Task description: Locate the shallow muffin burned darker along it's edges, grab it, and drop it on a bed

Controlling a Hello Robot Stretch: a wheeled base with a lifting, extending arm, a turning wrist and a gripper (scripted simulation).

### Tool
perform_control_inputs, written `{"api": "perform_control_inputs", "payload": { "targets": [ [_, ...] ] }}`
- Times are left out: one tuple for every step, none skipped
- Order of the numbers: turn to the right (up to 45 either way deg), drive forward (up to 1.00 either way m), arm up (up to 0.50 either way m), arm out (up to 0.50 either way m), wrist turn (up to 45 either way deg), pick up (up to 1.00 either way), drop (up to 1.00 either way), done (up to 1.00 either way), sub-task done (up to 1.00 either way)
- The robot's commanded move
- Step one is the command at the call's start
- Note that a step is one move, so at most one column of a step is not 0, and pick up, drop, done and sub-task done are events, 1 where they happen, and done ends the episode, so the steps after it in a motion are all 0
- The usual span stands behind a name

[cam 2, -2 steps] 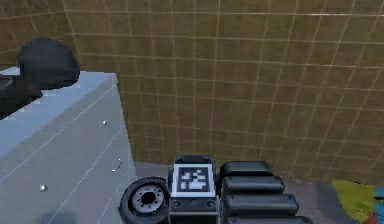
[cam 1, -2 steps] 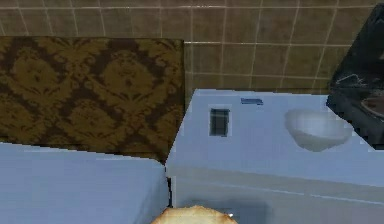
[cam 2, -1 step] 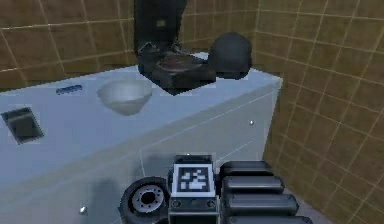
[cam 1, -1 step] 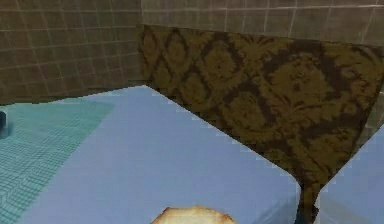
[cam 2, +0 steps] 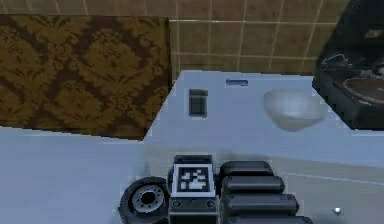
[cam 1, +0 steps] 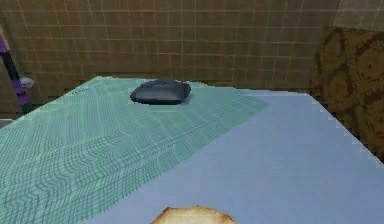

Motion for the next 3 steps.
{"api": "perform_control_inputs", "payload": {
  "targets": [
    [-45.0, 0.0, 0.0, 0.0, 0.0, 0.0, 0.0, 0.0, 0.0],
    [-39.0, 0.0, 0.0, 0.0, 0.0, 0.0, 0.0, 0.0, 0.0],
    [0.0, 0.0, 0.0, 0.48, 0.0, 0.0, 0.0, 0.0, 0.0]
  ]
}}
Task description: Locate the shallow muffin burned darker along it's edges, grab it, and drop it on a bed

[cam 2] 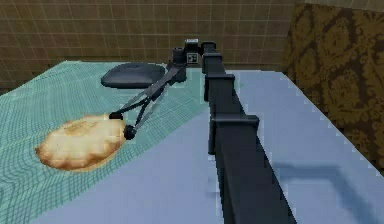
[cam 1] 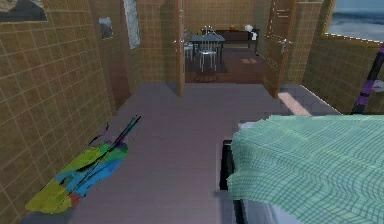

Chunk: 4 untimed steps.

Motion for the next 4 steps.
{"api": "perform_control_inputs", "payload": {
  "targets": [
    [0.0, 0.0, 0.0, 0.0, 45.0, 0.0, 0.0, 0.0, 0.0],
    [0.0, 0.0, 0.0, 0.0, 45.0, 0.0, 0.0, 0.0, 0.0],
    [0.0, 0.0, 0.0, 0.0, 15.0, 0.0, 0.0, 0.0, 0.0],
    [0.0, 0.0, -0.06, 0.0, 0.0, 0.0, 0.0, 0.0, 0.0]
  ]
}}
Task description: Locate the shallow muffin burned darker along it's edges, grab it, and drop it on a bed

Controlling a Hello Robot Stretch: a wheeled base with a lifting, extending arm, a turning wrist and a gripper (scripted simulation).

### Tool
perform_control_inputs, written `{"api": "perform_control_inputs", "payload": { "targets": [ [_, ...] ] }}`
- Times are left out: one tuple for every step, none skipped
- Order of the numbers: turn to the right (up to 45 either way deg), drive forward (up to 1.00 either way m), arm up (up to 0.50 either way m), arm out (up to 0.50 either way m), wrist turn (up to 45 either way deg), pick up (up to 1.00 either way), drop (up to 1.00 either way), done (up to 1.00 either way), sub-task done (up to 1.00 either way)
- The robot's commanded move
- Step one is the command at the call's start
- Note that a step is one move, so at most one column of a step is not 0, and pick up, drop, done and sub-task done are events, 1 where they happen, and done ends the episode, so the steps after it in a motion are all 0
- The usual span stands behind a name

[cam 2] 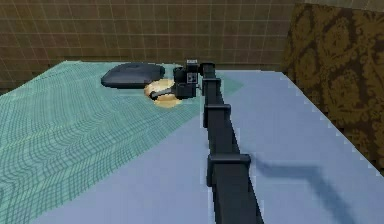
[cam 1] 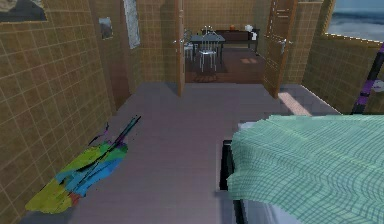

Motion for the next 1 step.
{"api": "perform_control_inputs", "payload": {
  "targets": [
    [0.0, 0.0, -0.32, 0.0, 0.0, 0.0, 0.0, 0.0, 0.0]
  ]
}}
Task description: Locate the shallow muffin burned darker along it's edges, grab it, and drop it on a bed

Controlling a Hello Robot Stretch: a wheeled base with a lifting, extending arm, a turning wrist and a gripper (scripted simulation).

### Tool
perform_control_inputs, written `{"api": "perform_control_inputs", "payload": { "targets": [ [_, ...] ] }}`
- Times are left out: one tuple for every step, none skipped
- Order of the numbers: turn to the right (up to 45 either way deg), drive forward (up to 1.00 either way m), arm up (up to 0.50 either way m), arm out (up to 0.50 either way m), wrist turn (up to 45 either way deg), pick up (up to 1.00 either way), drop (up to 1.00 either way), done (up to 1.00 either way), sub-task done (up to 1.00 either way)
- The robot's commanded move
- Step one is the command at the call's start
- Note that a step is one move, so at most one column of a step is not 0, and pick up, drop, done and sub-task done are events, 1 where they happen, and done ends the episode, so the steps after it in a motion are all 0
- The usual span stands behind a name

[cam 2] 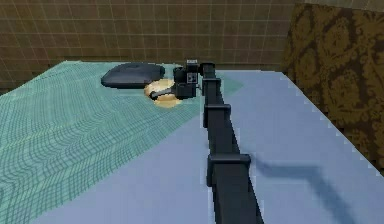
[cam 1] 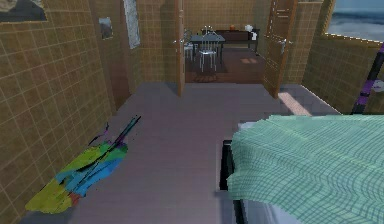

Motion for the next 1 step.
{"api": "perform_control_inputs", "payload": {
  "targets": [
    [0.0, 0.0, 0.0, 0.0, 0.0, 0.0, 1.0, 0.0, 0.0]
  ]
}}
